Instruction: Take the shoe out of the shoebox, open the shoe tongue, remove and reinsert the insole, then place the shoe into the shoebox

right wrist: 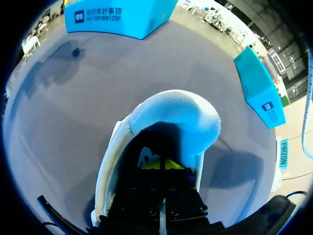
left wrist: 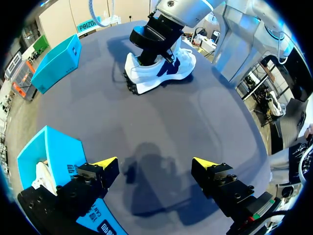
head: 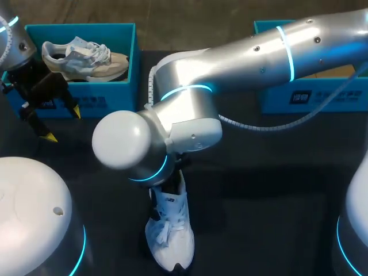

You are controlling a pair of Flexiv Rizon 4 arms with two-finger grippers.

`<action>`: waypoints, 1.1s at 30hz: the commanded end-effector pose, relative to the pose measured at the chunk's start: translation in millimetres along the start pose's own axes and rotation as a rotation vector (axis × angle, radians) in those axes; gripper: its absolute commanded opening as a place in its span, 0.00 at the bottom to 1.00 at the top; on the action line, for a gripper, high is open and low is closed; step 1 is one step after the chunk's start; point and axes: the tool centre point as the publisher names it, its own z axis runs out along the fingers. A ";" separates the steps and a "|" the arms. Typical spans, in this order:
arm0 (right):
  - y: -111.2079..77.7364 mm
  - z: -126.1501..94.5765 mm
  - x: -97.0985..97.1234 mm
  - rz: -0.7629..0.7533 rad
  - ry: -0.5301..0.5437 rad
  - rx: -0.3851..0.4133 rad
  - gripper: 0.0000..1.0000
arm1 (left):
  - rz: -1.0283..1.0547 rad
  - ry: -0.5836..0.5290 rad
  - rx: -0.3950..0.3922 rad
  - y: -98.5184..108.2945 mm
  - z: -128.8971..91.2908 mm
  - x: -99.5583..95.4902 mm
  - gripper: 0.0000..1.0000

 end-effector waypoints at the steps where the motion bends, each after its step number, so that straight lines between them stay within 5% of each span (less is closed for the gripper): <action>1: -6.5 3.1 4.1 0.387 0.023 -0.019 0.00 | -0.001 0.000 -0.004 -0.6 0.2 0.5 1.00; 16: -8.6 -40.0 -3.6 0.404 -0.010 -0.083 0.00 | -0.001 0.000 -0.004 -0.6 0.2 0.5 1.00; 33: -28.7 3.4 18.0 0.474 0.125 0.080 0.00 | -0.001 0.000 -0.004 -0.6 0.2 0.5 1.00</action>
